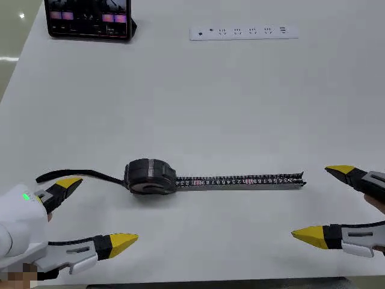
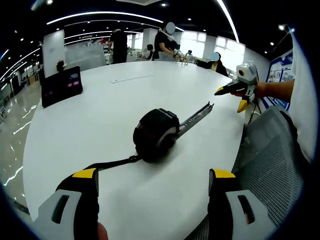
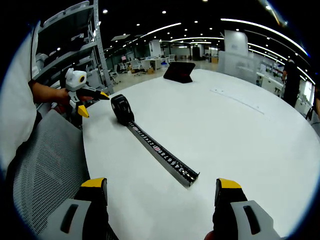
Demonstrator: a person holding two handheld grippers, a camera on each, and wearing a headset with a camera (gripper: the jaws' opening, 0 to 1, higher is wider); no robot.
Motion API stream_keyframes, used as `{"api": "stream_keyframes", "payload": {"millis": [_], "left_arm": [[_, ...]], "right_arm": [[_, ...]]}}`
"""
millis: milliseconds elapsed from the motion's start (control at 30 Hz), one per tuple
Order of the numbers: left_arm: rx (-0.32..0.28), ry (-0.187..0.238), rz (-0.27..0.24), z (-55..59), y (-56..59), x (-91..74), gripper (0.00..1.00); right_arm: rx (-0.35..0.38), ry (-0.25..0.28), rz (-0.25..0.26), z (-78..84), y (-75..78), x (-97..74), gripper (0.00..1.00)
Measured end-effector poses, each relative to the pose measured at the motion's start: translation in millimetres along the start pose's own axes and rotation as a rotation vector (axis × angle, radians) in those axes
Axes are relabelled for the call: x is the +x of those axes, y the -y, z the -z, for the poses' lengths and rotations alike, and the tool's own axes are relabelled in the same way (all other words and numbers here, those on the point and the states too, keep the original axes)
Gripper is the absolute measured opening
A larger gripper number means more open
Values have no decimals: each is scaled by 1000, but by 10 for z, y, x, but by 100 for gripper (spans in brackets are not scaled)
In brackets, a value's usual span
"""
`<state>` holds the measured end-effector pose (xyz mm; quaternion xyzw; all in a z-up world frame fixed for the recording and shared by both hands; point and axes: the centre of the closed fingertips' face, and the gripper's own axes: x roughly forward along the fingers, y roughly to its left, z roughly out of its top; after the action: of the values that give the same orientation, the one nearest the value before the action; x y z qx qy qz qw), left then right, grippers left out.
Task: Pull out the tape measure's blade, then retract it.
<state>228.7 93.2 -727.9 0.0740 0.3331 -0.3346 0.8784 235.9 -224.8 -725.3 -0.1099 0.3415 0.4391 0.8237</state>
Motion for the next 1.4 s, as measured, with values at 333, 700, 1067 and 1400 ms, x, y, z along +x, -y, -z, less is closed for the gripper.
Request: {"api": "stream_keyframes", "payload": {"millis": [333, 700, 1067, 1400], "left_arm": [[-31, -8, -12, 105, 25, -91, 92], [-54, -16, -26, 181, 48, -186, 96], [-75, -22, -29, 245, 85, -208, 96], [-72, -26, -17, 247, 116, -198, 96]], "right_arm": [[8, 5, 9, 59, -47, -41, 91], [20, 18, 36, 134, -119, -90, 92], [30, 5, 30, 223, -166, -82, 94], [28, -2, 26, 221, -187, -63, 94]]}}
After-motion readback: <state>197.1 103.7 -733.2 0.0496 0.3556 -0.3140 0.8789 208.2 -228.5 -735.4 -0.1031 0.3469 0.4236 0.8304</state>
